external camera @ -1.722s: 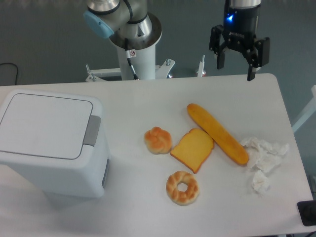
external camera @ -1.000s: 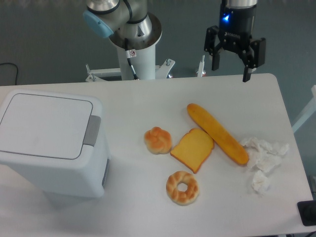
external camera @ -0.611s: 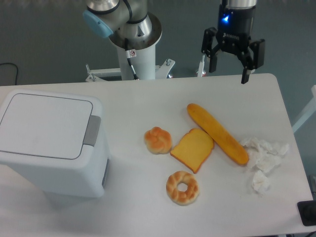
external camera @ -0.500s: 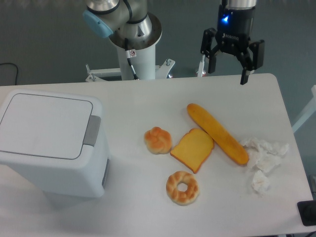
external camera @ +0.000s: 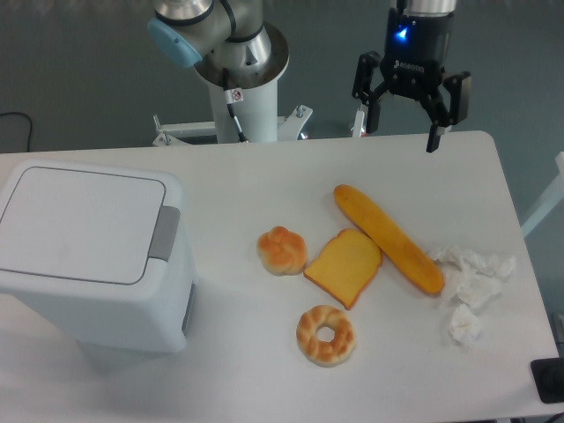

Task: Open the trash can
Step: 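Move the open gripper from its start pose toward the white trash can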

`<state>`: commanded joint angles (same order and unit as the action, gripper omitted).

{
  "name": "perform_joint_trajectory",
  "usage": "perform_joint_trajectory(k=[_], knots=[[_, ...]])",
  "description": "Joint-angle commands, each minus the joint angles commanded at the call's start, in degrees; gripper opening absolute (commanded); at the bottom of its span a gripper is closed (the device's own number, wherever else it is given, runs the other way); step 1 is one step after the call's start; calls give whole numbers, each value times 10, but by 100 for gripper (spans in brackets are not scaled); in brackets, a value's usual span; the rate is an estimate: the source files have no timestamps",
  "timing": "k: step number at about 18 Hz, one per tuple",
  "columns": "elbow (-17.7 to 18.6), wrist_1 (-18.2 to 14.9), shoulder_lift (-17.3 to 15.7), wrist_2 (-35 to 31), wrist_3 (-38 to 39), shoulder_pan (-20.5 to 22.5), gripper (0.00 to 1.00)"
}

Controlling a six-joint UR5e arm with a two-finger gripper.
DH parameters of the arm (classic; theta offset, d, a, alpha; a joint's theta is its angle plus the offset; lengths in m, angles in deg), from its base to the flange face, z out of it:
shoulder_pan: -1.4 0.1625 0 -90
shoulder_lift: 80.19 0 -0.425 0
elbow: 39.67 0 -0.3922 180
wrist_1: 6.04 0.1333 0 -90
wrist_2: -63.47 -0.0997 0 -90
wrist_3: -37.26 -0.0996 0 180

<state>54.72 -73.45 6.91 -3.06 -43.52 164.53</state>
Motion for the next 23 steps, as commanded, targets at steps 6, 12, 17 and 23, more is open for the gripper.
perform_joint_trajectory(k=[6, 12, 17, 23], knots=[[-2, 0, 0, -3, 94, -28, 100], [0, 0, 0, -1, 117, -43, 100], [-1, 19, 3, 0, 182, -48, 100], [-3, 52, 13, 1, 297, -74, 100]])
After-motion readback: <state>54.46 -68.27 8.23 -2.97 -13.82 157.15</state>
